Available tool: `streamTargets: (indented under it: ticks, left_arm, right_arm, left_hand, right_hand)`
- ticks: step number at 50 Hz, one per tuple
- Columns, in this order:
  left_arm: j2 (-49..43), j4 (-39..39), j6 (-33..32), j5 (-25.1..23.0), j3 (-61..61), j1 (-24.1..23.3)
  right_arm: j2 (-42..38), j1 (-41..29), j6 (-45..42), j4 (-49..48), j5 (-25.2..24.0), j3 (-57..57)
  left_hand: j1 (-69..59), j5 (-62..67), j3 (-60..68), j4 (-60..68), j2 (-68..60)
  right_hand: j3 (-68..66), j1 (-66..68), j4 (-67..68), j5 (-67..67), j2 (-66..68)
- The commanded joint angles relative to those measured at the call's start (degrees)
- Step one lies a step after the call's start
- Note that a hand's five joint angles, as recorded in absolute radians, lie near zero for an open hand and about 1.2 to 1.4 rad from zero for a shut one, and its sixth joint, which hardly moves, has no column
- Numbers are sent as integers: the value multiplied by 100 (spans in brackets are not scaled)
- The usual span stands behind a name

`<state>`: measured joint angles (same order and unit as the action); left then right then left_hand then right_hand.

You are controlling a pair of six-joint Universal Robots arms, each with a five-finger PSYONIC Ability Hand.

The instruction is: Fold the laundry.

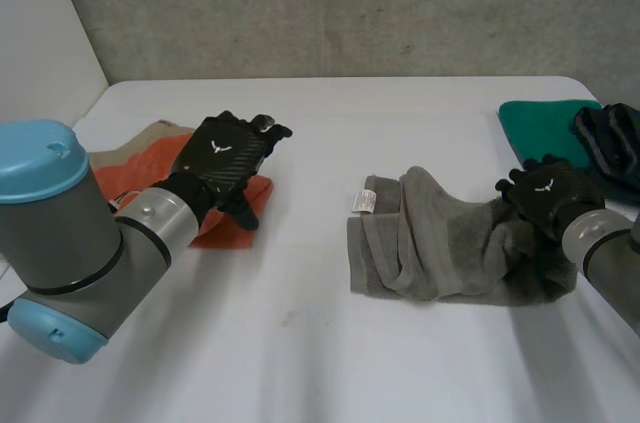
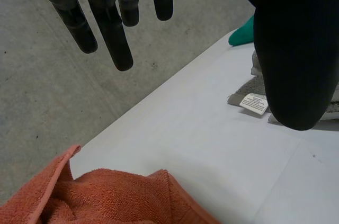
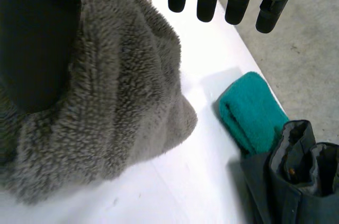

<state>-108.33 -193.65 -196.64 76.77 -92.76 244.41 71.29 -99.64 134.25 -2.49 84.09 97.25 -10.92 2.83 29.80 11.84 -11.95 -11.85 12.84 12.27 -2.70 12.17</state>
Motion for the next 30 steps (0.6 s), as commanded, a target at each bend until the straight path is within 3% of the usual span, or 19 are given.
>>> streamTargets:
  ticks: [1, 5, 7, 9, 10, 15, 20, 26, 30]
  left_arm:
    - [163, -41, 38, -13, -172, 19]
    - [163, -181, 47, -39, -269, -7]
    - [137, -243, 47, -48, -295, -25]
    - [119, -260, 47, -48, -287, -60]
    - [111, -261, 38, -31, -286, -78]
    - [119, -261, 38, -13, -295, -122]
    - [154, -261, 73, 13, -322, -113]
    - [198, -261, 126, 13, -322, -113]
    - [216, -261, 126, 13, -322, -139]
  right_arm:
    - [175, 374, 277, -409, -121, 505]
    - [193, 787, 602, -805, -454, 796]
    - [166, 1042, 822, -981, -665, 901]
    - [149, 1174, 980, -1087, -815, 945]
    - [131, 1296, 1120, -1165, -972, 963]
    - [175, 1552, 1288, -1254, -1351, 849]
    - [315, 1465, 1113, -1079, -1317, 506]
    - [491, 552, 691, -543, -1571, -12]
    - [386, -239, 594, -525, -2238, -92]
  left_hand:
    - [92, -283, -1980, -184, 195]
    - [92, -283, -1980, -184, 195]
    - [92, -283, -1980, -184, 195]
    - [92, -283, -1980, -184, 195]
    - [92, -283, -1980, -184, 195]
    - [92, -283, -1980, -184, 195]
    - [92, -283, -1980, -184, 195]
    - [92, -283, -1980, -184, 195]
    - [92, -283, -1980, -184, 195]
  right_hand:
    - [-385, 287, 343, -300, 353]
    - [-1696, 1597, 1654, -1611, 1664]
    - [-2989, 2890, 2946, -2904, 2957]
    - [-4617, 4518, 4575, -4532, 4585]
    - [-6793, 6694, 6751, -6708, 6761]
    - [-6815, 6716, 6773, -6730, 6783]
    - [-6815, 6716, 6773, -6730, 6783]
    - [-6815, 6716, 6773, -6730, 6783]
    - [-6815, 6716, 6773, -6730, 6783]
